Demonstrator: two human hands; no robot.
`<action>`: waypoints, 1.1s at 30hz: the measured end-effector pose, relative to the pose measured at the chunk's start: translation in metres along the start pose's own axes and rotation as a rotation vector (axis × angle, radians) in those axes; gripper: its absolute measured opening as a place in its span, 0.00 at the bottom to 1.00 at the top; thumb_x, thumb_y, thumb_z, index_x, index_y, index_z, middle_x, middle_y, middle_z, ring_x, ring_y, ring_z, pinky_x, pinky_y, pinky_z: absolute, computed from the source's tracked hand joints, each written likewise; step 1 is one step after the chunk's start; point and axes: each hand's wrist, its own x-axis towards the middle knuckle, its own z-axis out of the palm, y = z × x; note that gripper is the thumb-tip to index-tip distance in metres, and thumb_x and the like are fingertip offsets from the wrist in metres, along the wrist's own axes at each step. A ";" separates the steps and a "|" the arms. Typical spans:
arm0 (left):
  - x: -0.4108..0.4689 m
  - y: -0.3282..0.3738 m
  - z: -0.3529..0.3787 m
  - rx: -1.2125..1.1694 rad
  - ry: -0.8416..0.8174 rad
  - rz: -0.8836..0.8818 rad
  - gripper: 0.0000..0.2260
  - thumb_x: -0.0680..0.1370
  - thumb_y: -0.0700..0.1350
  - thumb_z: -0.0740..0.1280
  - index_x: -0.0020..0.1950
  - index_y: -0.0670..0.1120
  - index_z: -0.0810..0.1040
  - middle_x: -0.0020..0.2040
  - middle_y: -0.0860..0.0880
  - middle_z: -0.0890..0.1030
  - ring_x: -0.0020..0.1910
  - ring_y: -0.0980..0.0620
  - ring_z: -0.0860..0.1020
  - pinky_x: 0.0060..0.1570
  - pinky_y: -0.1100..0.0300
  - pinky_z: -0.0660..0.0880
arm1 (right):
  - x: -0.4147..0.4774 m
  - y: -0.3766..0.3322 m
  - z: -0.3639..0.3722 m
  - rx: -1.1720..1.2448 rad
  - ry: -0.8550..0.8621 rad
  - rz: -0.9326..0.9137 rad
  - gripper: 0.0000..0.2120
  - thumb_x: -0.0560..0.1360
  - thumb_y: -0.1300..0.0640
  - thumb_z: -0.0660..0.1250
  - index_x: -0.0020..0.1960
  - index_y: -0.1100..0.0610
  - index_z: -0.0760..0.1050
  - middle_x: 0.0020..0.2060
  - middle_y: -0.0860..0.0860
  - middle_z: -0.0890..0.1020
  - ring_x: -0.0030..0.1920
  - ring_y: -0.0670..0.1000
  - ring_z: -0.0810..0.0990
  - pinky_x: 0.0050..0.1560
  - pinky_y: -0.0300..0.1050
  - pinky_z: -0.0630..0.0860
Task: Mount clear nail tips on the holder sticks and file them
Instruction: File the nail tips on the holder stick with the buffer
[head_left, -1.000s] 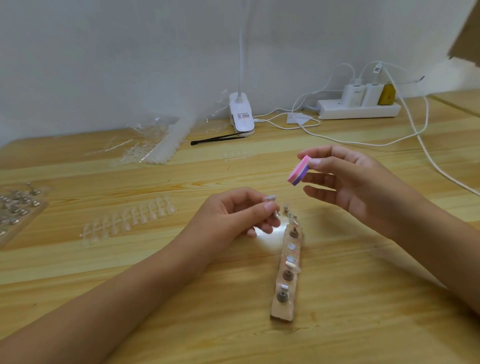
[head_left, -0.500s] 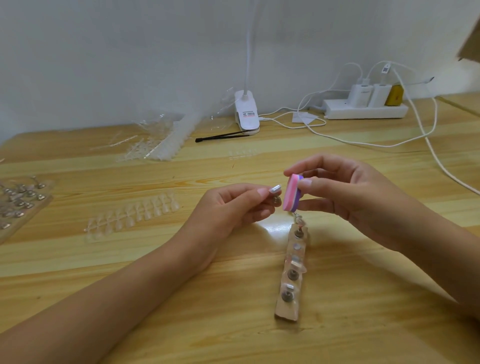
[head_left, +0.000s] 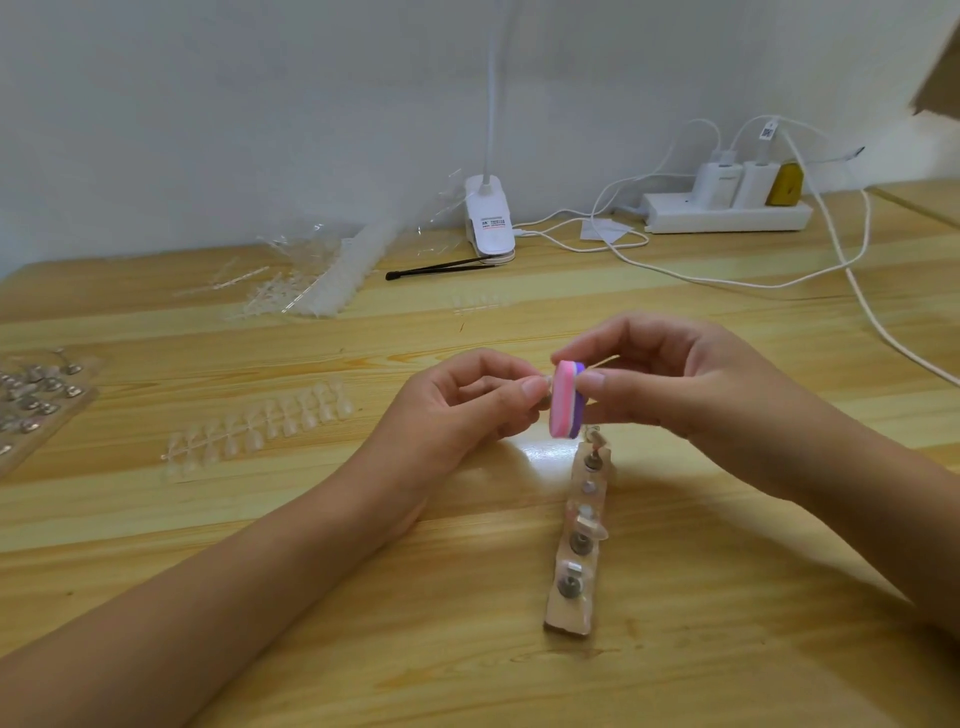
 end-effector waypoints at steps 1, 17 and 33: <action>0.000 0.000 0.000 0.008 -0.002 0.000 0.02 0.72 0.49 0.73 0.43 0.53 0.85 0.43 0.49 0.84 0.45 0.54 0.81 0.54 0.61 0.79 | 0.000 0.000 0.000 0.018 0.033 -0.015 0.11 0.71 0.53 0.73 0.53 0.53 0.83 0.48 0.54 0.86 0.50 0.54 0.86 0.53 0.43 0.81; -0.001 0.001 0.001 0.020 0.020 0.007 0.06 0.70 0.52 0.75 0.44 0.53 0.83 0.47 0.46 0.86 0.49 0.52 0.82 0.55 0.61 0.78 | 0.002 0.002 0.000 0.000 0.029 0.000 0.11 0.70 0.52 0.74 0.52 0.53 0.83 0.47 0.53 0.86 0.49 0.52 0.86 0.50 0.40 0.80; 0.000 0.000 0.002 -0.031 0.041 0.011 0.09 0.66 0.53 0.75 0.44 0.54 0.84 0.46 0.46 0.85 0.48 0.52 0.82 0.54 0.62 0.79 | 0.003 0.005 0.002 0.057 0.043 0.003 0.10 0.70 0.54 0.75 0.50 0.55 0.82 0.47 0.54 0.86 0.49 0.54 0.86 0.52 0.44 0.81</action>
